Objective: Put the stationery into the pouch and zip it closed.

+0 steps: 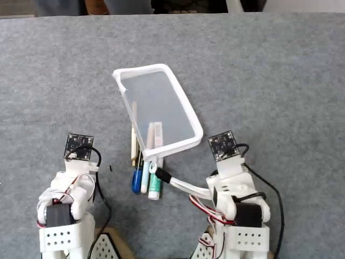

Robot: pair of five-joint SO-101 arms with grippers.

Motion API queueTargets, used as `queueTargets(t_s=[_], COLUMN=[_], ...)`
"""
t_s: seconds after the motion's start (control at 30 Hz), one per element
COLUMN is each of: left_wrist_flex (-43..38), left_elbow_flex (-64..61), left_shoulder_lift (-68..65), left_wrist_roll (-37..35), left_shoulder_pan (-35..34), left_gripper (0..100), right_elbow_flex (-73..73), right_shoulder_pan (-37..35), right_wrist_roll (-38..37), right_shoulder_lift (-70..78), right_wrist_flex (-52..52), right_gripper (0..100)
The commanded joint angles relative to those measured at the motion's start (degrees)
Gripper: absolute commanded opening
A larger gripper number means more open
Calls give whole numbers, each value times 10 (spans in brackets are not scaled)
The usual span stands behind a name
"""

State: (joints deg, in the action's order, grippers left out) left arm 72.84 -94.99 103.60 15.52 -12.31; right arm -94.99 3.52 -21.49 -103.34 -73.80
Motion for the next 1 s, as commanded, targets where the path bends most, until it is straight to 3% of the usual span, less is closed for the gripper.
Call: queueTargets(t_s=[0.0, 0.17, 0.3, 0.5, 0.63, 0.7, 0.8, 0.9, 0.97], left_wrist_flex=[19, 18, 4, -19, -37, -72, -135, -164, -160], left_elbow_flex=[41, 73, 119, 269, 288, 265, 215, 185, 191], left_shoulder_lift=[1, -4, -69, -325, -505, -549, -562, -562, -563], left_wrist_roll=[4, 5, 6, 3, 3, 3, 3, 3, 3], left_shoulder_pan=[10, 8, 8, 11, 15, 15, 15, 10, 8], left_gripper=[109, 127, 127, 127, 126, 99, 31, 45, 70], right_elbow_flex=[19, 103, 243, 499, 558, 540, 509, 495, 503], right_shoulder_pan=[11, 38, 41, 38, 18, -33, -180, -338, -404], right_wrist_roll=[-30, -79, -73, -65, -70, -71, -67, -48, -23], right_shoulder_lift=[-25, 48, 206, 553, 679, 684, 678, 685, 692], right_wrist_flex=[18, 44, 16, -122, -157, -156, -156, -156, -143], right_gripper=[160, 140, 132, 133, 134, 134, 135, 158, 216])
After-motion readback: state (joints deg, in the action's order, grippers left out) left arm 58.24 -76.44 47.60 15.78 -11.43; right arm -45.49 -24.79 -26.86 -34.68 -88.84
